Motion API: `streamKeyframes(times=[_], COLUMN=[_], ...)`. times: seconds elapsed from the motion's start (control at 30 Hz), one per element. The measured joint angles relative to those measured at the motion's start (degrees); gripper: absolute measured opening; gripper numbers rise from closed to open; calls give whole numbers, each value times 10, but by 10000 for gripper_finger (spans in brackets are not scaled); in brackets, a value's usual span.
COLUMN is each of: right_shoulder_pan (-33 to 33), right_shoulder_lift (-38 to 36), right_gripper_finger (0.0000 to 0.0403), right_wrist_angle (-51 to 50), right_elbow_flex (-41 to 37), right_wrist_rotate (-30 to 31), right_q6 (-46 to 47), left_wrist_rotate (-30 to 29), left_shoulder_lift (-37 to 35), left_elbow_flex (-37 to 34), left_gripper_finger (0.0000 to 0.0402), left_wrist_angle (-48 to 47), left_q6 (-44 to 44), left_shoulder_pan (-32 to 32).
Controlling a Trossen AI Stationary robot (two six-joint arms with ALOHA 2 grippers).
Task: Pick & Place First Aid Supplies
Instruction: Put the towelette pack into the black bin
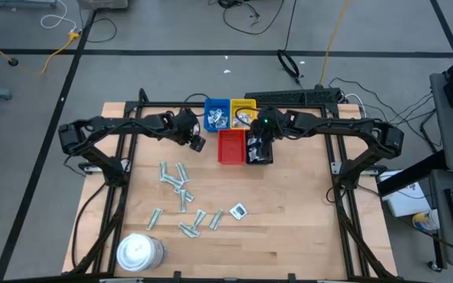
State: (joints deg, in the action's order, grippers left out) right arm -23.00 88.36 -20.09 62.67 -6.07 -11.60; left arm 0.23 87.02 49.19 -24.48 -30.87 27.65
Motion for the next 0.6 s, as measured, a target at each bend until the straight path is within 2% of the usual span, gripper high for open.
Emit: streamKeyframes(times=[0.17,0.27,0.4,0.6], right_shoulder_pan=[0,0,0,0], right_shoulder_lift=[0,0,0,0], right_gripper_finger=[242,242,242,242], right_wrist_angle=[30,40,51,53], right_elbow_flex=[0,0,0,0], right_wrist_rotate=[0,0,0,-1], right_q6=[4,5,15,20], left_wrist_rotate=[-14,-57,-94,-92], left_shoulder_lift=[0,0,11,73], left_elbow_flex=[0,0,0,0], left_gripper_finger=[297,312,308,283], left_wrist_angle=[-24,-24,-10,9], left_q6=[55,81,117,113], left_shoulder_pan=[9,2,-14,-31])
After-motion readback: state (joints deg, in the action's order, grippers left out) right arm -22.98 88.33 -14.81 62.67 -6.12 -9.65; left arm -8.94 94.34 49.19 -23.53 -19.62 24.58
